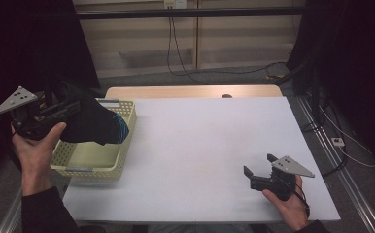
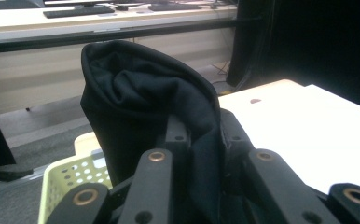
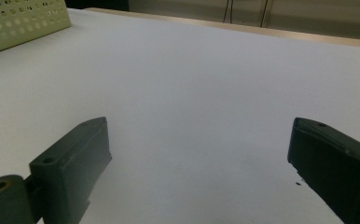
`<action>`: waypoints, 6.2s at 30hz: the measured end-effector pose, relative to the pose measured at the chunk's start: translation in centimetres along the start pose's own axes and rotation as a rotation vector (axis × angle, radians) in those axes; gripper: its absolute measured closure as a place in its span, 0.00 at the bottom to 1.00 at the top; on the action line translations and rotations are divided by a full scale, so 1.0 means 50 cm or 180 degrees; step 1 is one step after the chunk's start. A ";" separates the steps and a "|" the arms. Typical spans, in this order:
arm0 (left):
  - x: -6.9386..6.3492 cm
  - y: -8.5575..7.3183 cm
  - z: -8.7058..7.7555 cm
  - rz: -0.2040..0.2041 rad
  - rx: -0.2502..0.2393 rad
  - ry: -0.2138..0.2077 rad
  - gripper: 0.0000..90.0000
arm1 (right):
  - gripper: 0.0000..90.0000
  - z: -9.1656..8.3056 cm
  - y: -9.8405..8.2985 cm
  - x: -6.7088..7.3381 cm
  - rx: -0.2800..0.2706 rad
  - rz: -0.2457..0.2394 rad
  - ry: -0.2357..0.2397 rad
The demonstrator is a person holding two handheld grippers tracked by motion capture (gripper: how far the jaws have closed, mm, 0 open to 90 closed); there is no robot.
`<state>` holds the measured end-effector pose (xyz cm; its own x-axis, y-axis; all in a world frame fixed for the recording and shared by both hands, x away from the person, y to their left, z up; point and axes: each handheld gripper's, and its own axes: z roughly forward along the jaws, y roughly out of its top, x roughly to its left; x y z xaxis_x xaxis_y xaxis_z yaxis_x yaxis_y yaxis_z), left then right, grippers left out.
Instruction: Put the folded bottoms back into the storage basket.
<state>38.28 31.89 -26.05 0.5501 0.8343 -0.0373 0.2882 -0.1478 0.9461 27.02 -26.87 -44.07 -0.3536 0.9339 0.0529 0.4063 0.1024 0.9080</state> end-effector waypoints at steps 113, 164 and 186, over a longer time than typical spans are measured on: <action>0.120 -0.161 0.200 -0.0326 0.1028 0.0398 0.84 | 0.06 0.001 -0.002 -0.001 0.0058 0.0000 0.0003; 0.072 -0.166 0.263 -0.0061 0.1513 0.0564 0.69 | 0.06 0.001 -0.002 0.000 0.0056 -0.0002 0.0023; 0.101 -0.241 0.329 -0.0399 0.2406 0.0829 1.00 | 0.06 0.003 -0.003 -0.001 0.0065 0.0009 -0.0001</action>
<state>50.48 29.17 -42.92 0.3052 0.9516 0.0356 0.8388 -0.2864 0.4631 27.10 -26.88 -44.27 -0.3522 0.9343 0.0552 0.4243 0.1068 0.8992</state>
